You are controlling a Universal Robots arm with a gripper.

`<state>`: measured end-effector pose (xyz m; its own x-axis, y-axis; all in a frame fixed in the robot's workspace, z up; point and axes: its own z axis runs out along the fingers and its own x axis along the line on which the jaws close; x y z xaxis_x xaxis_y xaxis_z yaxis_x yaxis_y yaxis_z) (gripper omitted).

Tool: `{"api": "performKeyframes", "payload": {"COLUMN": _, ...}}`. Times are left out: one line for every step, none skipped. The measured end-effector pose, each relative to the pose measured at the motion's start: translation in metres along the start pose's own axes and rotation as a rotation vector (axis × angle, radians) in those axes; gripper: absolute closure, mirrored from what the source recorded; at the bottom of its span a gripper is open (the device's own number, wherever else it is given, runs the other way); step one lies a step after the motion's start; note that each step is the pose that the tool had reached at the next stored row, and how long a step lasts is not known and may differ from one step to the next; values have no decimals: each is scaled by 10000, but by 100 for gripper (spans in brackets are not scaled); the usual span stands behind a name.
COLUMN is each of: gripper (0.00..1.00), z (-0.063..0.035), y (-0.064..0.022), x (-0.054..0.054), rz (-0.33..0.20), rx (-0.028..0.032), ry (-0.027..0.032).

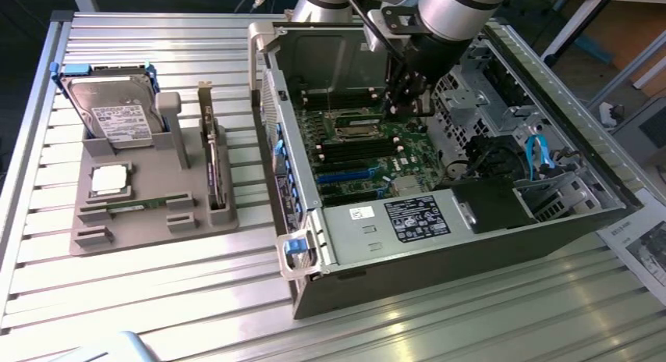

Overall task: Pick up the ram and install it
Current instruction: 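Insert the ram into the slot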

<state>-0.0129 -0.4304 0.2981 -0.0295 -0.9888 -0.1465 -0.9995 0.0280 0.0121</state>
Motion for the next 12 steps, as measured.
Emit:
{"api": "performKeyframes", "payload": {"gripper": 88, "z": 1, "y": 0, "x": -2, "rz": 0, "rx": 2, "ry": 72}}
{"api": "performKeyframes", "payload": {"gripper": 88, "z": 1, "y": 0, "x": -1, "rz": 0, "rx": 2, "ry": 77}}
{"api": "performKeyframes", "payload": {"gripper": 88, "z": 1, "y": 0, "x": -2, "rz": 0, "rx": 2, "ry": 78}}
{"api": "performKeyframes", "payload": {"gripper": 88, "z": 1, "y": 0, "x": -2, "rz": 0, "rx": 2, "ry": 78}}
{"api": "performKeyframes", "payload": {"gripper": 88, "z": 5, "y": 0, "x": -2, "rz": 0, "rx": 5, "ry": 77}}
{"api": "performKeyframes", "payload": {"gripper": 88, "z": 12, "y": 0, "x": -1, "rz": -1, "rx": 13, "ry": 76}}
{"api": "performKeyframes", "payload": {"gripper": 88, "z": 22, "y": 0, "x": 1, "rz": -3, "rx": 30, "ry": 77}}
{"api": "performKeyframes", "payload": {"gripper": 88, "z": 31, "y": 0, "x": 3, "rz": -5, "rx": 41, "ry": 77}}
{"api": "performKeyframes", "payload": {"gripper": 88, "z": 47, "y": -1, "x": 5, "rz": -7, "rx": 56, "ry": 77}}
{"api": "performKeyframes", "payload": {"gripper": 88, "z": 65, "y": -1, "x": 8, "rz": -9, "rx": 68, "ry": 76}}
{"api": "performKeyframes", "payload": {"gripper": 88, "z": 74, "y": 0, "x": 9, "rz": -10, "rx": 72, "ry": 76}}
{"api": "performKeyframes", "payload": {"gripper": 88, "z": 82, "y": 0, "x": 10, "rz": -10, "rx": 75, "ry": 76}}
